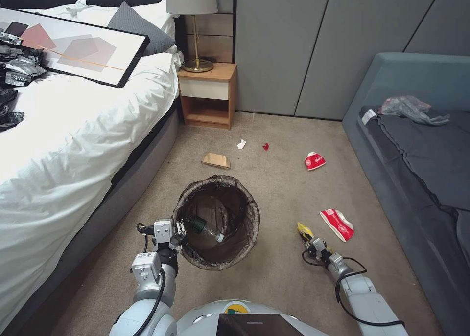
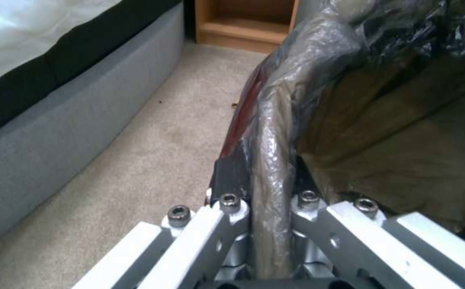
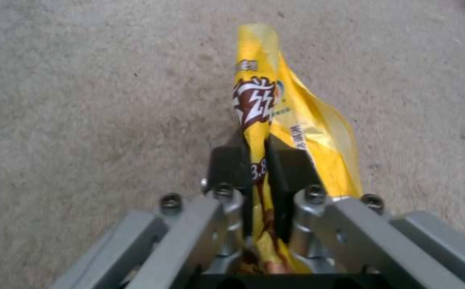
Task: Pick up the trash bin, then pick up the garbage from the floor and place it into the trash bin.
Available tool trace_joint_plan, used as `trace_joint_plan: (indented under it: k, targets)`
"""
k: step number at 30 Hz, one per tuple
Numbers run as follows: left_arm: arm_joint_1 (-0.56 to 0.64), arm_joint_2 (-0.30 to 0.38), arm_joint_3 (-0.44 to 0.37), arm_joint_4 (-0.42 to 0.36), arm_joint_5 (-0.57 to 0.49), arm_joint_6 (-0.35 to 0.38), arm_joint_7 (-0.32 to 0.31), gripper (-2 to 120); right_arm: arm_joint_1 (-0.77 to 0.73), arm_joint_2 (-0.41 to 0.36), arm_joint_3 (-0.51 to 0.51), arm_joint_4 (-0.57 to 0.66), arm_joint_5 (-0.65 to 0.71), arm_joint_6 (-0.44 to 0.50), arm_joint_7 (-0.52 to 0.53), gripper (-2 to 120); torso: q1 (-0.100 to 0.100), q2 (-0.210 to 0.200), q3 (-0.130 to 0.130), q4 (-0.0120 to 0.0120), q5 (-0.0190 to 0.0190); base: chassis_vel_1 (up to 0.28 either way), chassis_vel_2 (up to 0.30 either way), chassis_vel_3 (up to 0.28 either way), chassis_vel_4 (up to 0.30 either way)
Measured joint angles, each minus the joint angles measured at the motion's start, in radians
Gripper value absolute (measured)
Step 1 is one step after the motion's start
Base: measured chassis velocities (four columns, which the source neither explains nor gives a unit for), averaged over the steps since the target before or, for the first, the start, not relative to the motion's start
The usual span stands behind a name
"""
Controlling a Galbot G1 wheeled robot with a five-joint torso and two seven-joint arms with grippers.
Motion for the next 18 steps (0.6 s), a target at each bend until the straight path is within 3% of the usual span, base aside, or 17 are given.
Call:
trace_joint_plan:
  k: [13, 18]
  targets:
    - [-0.001, 0.005, 0.002, 0.001, -0.001, -0.001, 0.000, 2, -0.015, -0.002, -0.021, 0.029, 0.067, 0.013, 0.017, 0, 0.000, 0.000, 0.000, -0.0002, 0.0008, 0.000, 0.000, 0.000, 0.000]
    - [-0.001, 0.008, 0.004, 0.004, -0.004, -0.001, 0.001, 2, -0.041, 0.003, -0.042, 0.126, 0.157, 0.078, 0.044, 0, 0.000, 0.000, 0.000, -0.0025, -0.0004, 0.000, 0.000, 0.000, 0.000]
